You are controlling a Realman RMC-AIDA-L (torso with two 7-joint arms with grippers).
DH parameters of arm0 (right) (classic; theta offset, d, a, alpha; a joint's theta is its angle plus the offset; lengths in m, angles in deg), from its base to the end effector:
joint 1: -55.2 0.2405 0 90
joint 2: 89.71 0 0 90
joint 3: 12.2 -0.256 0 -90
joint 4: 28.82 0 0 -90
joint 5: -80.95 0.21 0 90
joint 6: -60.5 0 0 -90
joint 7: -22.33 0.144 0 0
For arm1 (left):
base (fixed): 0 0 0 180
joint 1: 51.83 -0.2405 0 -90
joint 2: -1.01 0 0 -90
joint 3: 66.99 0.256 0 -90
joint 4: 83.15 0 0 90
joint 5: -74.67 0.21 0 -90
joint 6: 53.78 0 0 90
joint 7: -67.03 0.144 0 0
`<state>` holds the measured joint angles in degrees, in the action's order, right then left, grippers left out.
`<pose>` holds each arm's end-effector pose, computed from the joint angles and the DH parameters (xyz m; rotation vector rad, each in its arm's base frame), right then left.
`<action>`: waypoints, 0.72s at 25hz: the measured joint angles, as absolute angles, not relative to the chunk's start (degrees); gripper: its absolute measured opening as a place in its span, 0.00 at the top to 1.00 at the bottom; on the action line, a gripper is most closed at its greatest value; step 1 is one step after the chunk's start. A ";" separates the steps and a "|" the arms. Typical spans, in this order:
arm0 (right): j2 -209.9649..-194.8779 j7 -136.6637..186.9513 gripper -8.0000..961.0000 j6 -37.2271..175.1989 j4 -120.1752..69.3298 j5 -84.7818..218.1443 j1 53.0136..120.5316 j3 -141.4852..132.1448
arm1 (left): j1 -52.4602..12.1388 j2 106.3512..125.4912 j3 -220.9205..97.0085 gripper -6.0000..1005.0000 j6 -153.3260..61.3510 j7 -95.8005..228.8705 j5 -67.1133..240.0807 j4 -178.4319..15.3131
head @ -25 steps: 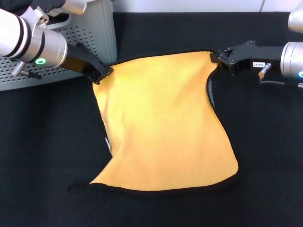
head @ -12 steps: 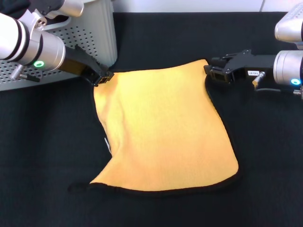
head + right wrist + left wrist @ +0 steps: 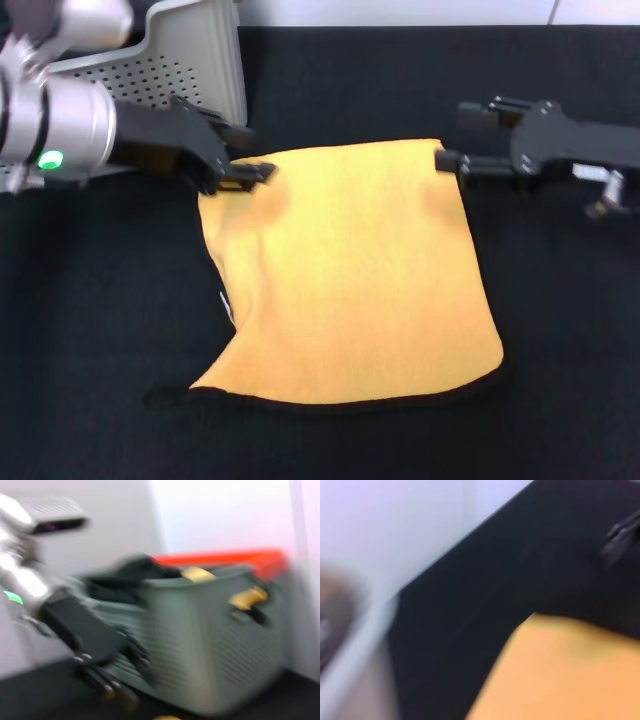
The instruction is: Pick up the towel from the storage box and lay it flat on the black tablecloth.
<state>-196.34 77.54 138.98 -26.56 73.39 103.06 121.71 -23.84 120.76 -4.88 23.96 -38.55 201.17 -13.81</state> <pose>0.2218 0.3861 -0.0114 -2.6824 0.3780 0.8295 -0.2117 0.3682 0.0251 -2.6836 -0.4715 -0.1022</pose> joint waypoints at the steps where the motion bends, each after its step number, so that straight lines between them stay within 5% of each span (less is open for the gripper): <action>1: -196.21 76.47 0.27 142.16 -26.58 73.44 102.08 121.71 | -25.76 120.68 -5.11 0.53 26.01 -34.62 196.48 -13.36; 7: -197.27 71.25 0.20 157.84 -26.54 73.22 96.97 122.07 | -32.08 119.29 -11.88 0.48 41.80 -3.86 173.12 -25.13; 14: -200.85 70.20 0.14 165.04 -26.46 72.38 96.31 122.57 | -28.98 112.41 -21.87 0.48 56.65 11.86 166.73 -52.87; 18: -201.33 70.94 0.14 164.85 -25.94 70.88 98.52 122.50 | -29.36 112.21 -21.43 0.48 56.97 12.14 168.15 -53.52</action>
<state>-201.33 70.94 164.85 -25.94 70.88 98.52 122.50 -29.36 112.21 -21.43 56.97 12.14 168.15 -53.52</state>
